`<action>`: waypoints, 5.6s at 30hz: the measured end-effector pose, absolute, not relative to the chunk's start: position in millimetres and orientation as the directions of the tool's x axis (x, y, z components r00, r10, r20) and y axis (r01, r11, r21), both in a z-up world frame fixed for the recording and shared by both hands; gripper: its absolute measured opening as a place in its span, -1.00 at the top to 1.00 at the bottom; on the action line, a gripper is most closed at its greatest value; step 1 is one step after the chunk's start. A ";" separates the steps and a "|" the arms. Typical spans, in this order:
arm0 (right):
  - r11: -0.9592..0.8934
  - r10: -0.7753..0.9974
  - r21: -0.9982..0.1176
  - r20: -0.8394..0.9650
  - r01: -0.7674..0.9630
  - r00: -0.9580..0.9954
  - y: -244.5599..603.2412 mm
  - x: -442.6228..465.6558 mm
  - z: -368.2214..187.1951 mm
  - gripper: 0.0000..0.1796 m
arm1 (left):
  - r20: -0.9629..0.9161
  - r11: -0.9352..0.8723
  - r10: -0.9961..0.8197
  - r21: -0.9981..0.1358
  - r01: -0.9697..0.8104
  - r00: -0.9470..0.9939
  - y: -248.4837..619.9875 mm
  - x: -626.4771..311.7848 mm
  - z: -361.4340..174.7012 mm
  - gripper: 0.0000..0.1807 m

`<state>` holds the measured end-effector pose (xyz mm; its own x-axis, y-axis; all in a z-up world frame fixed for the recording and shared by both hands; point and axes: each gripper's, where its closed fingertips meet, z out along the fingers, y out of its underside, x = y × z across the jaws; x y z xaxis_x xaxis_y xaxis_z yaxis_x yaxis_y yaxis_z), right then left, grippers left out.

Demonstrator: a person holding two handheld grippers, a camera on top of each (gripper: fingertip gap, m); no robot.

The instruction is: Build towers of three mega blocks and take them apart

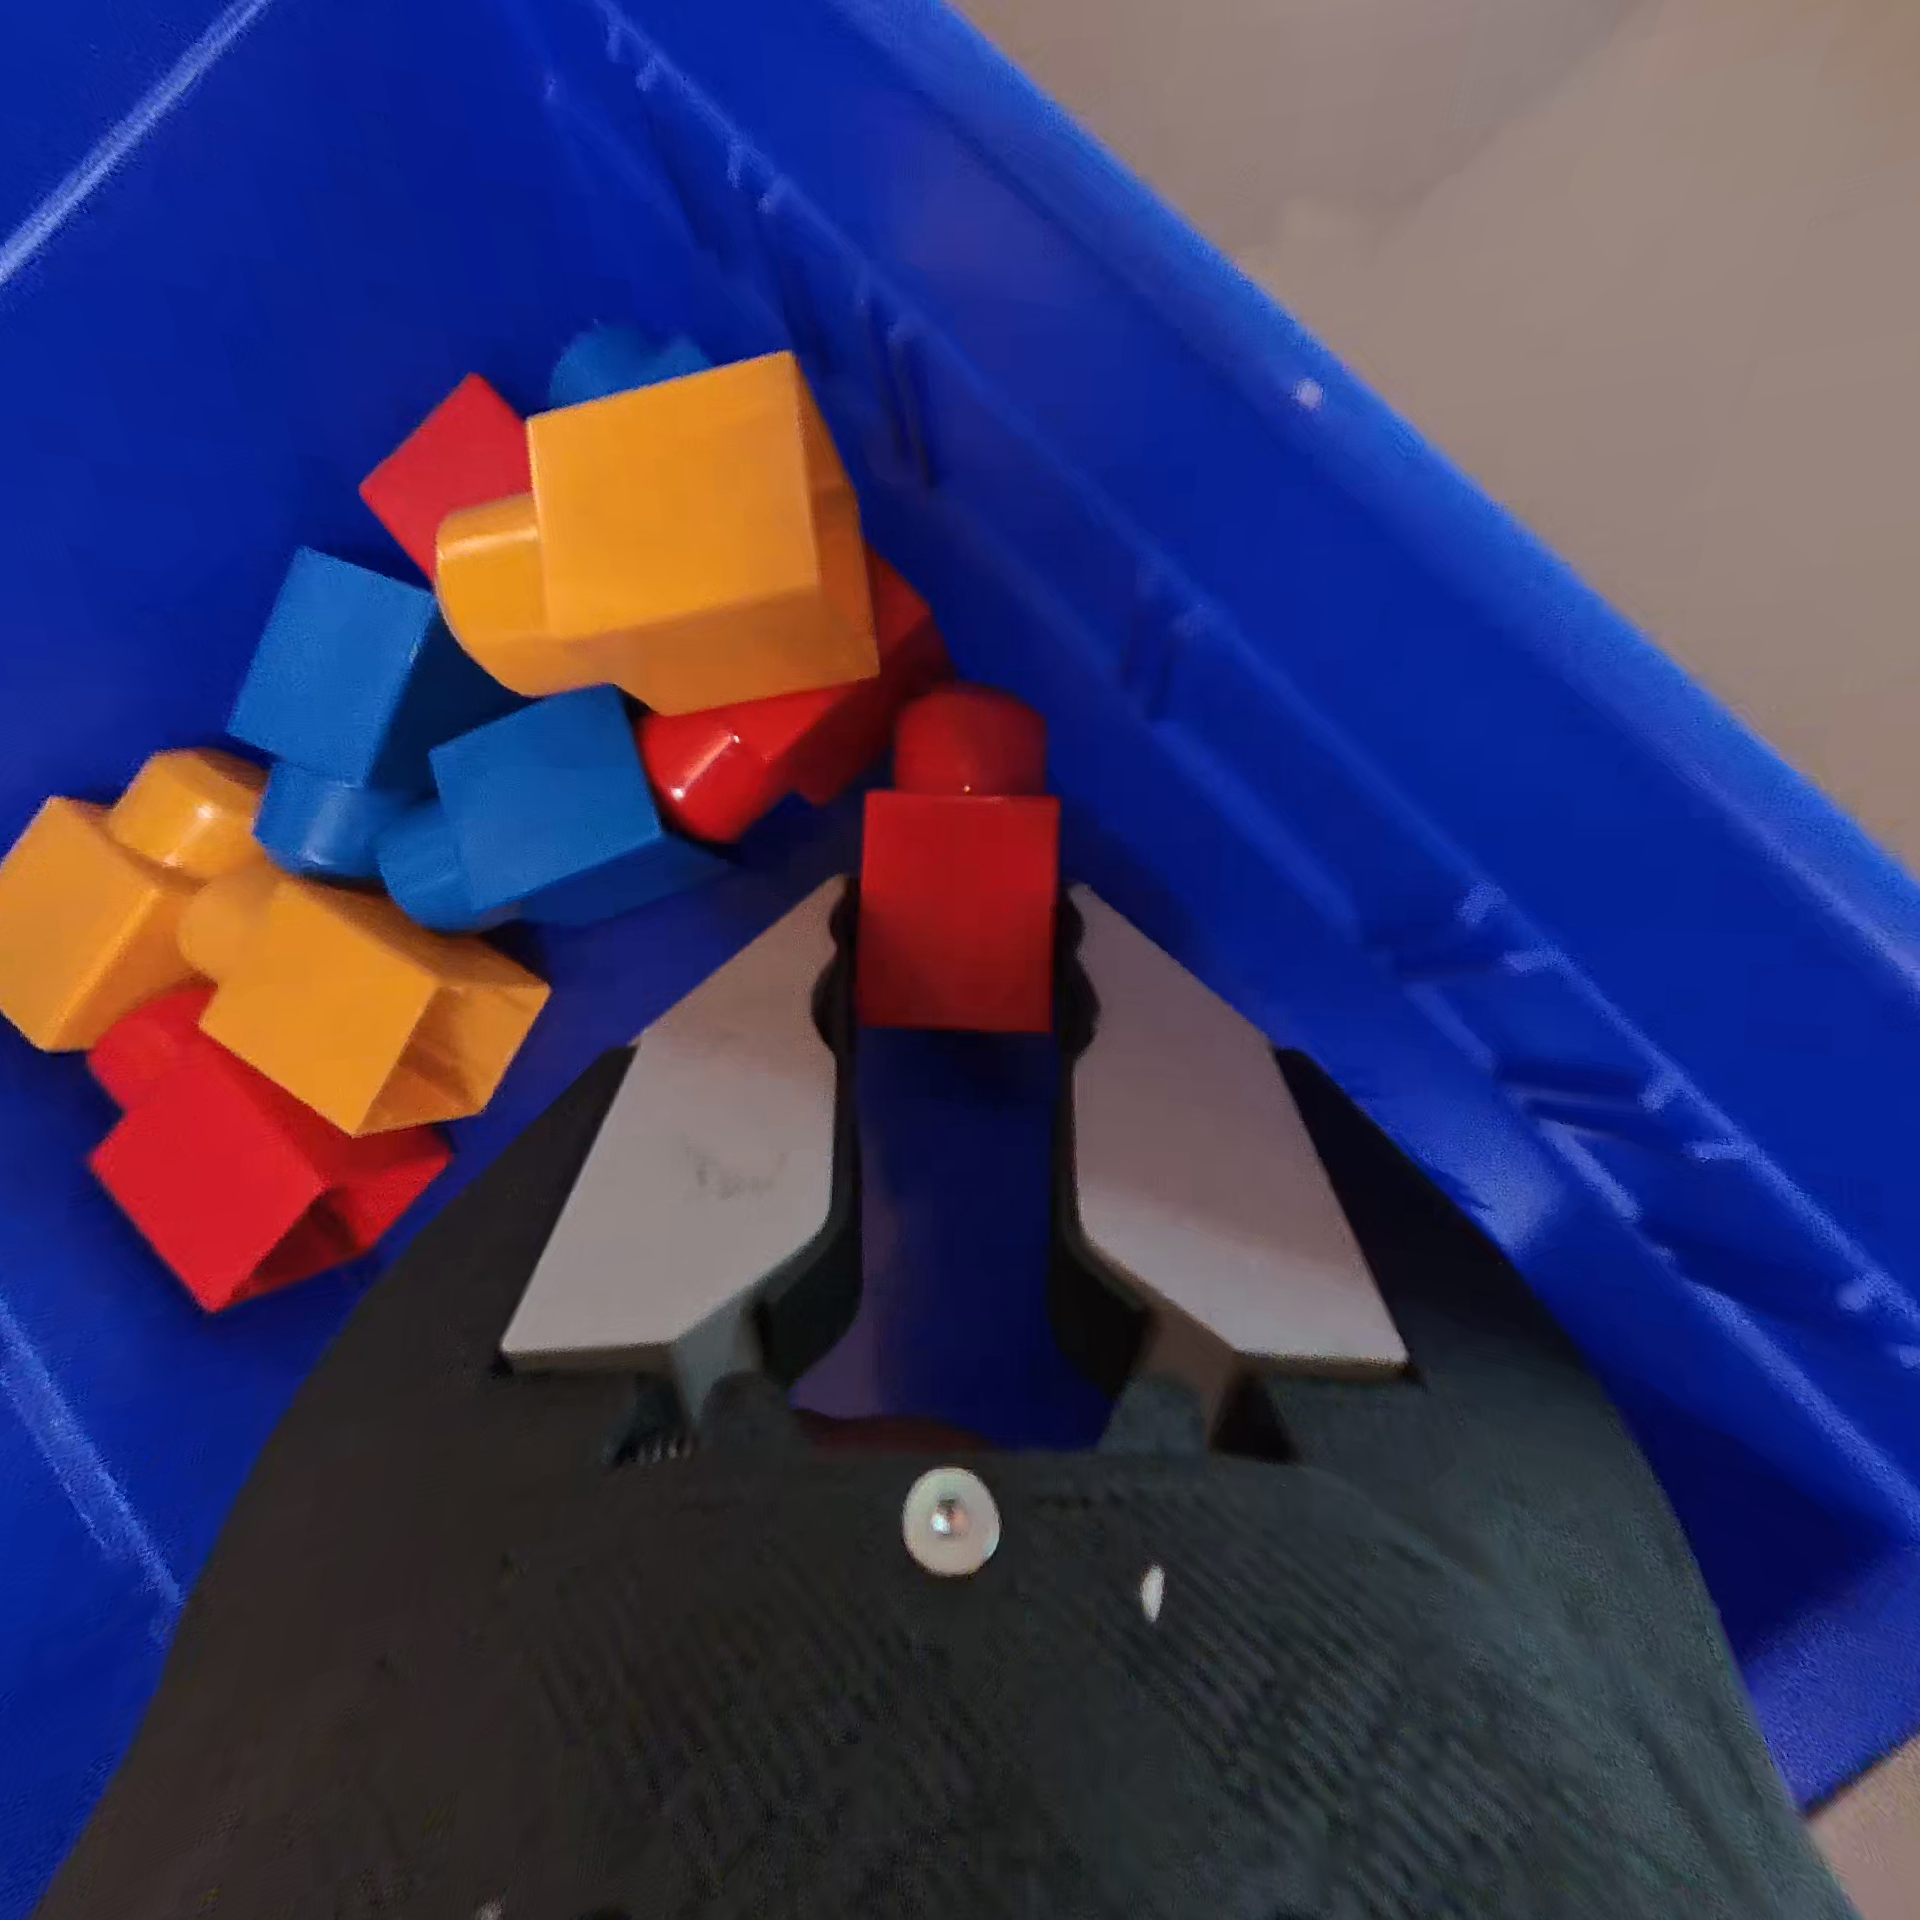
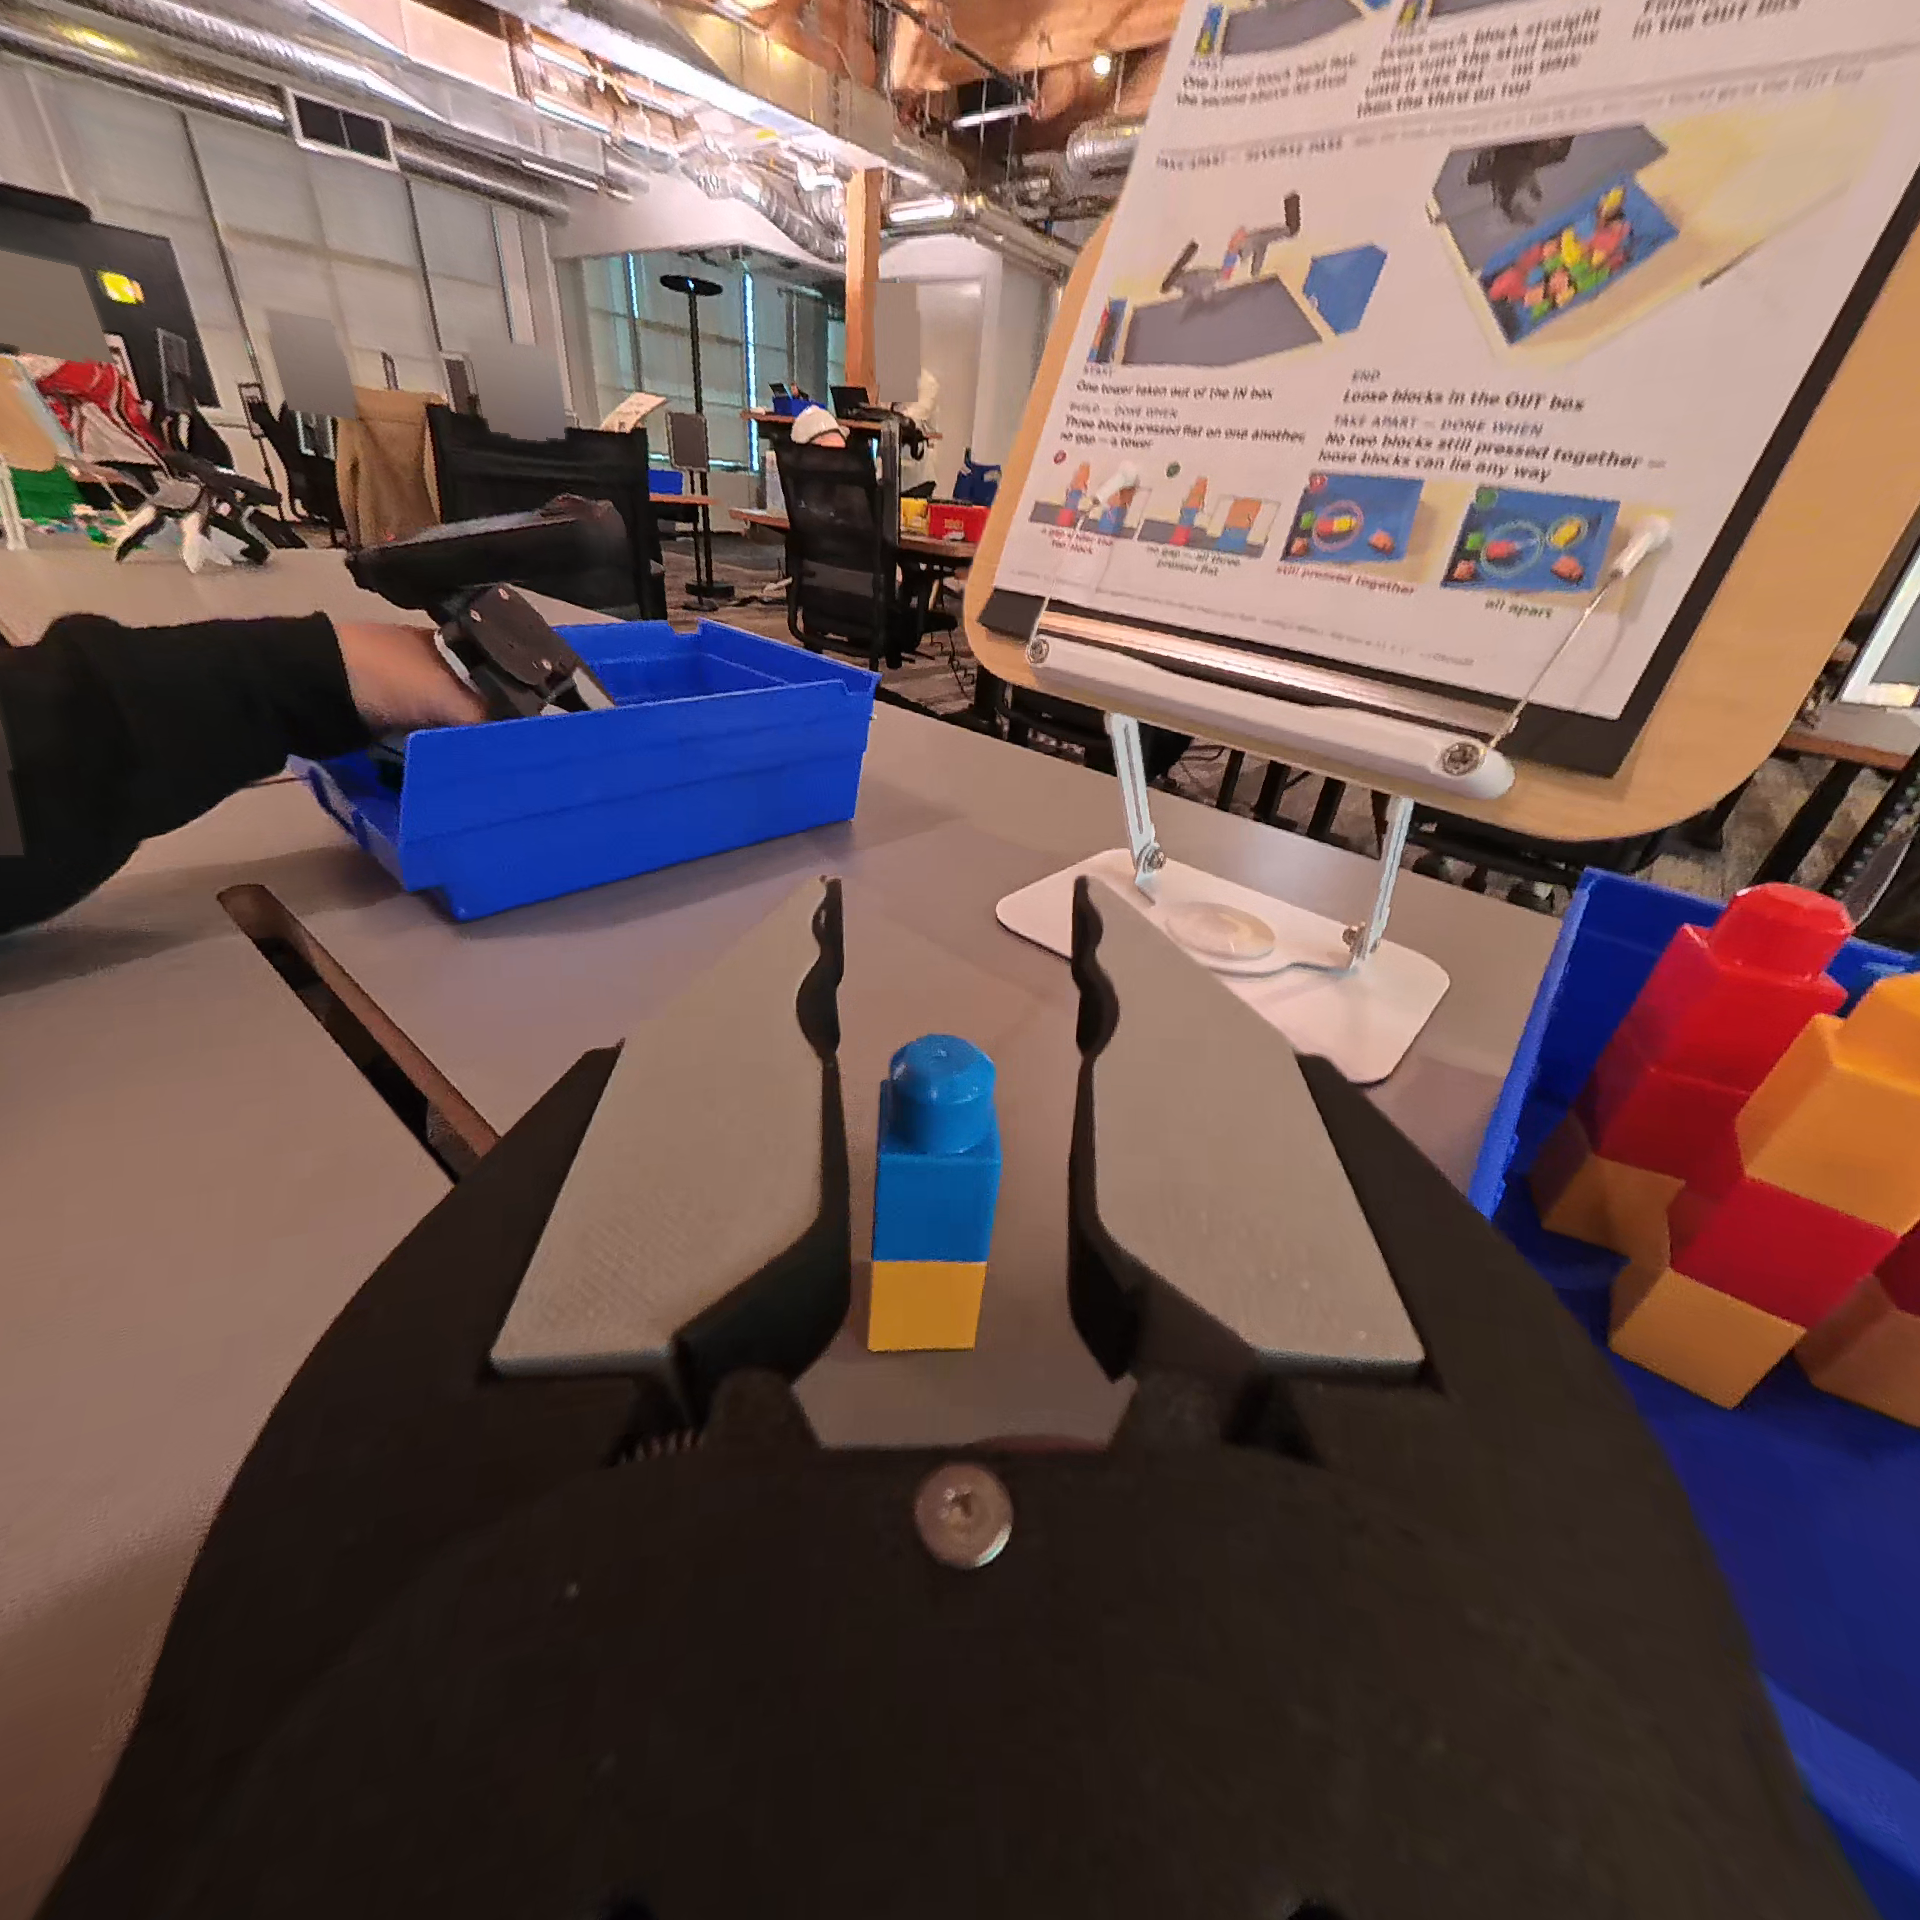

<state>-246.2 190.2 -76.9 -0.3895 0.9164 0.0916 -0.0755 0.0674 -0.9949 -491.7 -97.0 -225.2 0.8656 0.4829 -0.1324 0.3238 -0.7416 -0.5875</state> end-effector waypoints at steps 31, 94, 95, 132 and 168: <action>-0.007 0.778 -0.936 -0.226 0.352 -0.586 154.4 -311.3 -51.5 0.16 | -0.297 -0.164 0.414 -0.954 -0.251 0.860 135.2 -308.3 -59.2 0.62; 0.211 0.698 -0.912 -0.111 0.351 -0.707 180.3 -275.8 -73.2 0.58 | 0.001 -0.533 0.176 -0.841 0.096 0.984 208.5 -269.2 -204.2 0.53; 0.215 0.696 -0.908 -0.115 0.359 -0.709 179.5 -275.4 -75.0 0.58 | -0.009 -0.541 0.184 -0.836 0.093 0.983 208.8 -270.3 -205.6 0.59; 0.460 0.461 -0.782 -0.194 0.421 -0.866 137.1 -228.5 -121.3 0.61 | 0.211 -0.581 -0.232 -0.813 0.038 0.949 162.3 -203.0 -187.4 0.62; 0.360 0.223 -0.822 -0.382 0.440 -0.897 126.3 -196.1 -99.5 0.62 | 0.394 -0.518 -0.420 -0.844 0.141 0.817 151.5 -160.4 -155.2 0.63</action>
<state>-196.1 126.3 -99.5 -0.8968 0.2227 -0.3824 0.4401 0.3605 -0.8224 -160.4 151.5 -155.2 0.8173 -0.4202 0.3943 0.1410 -0.5176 -0.8439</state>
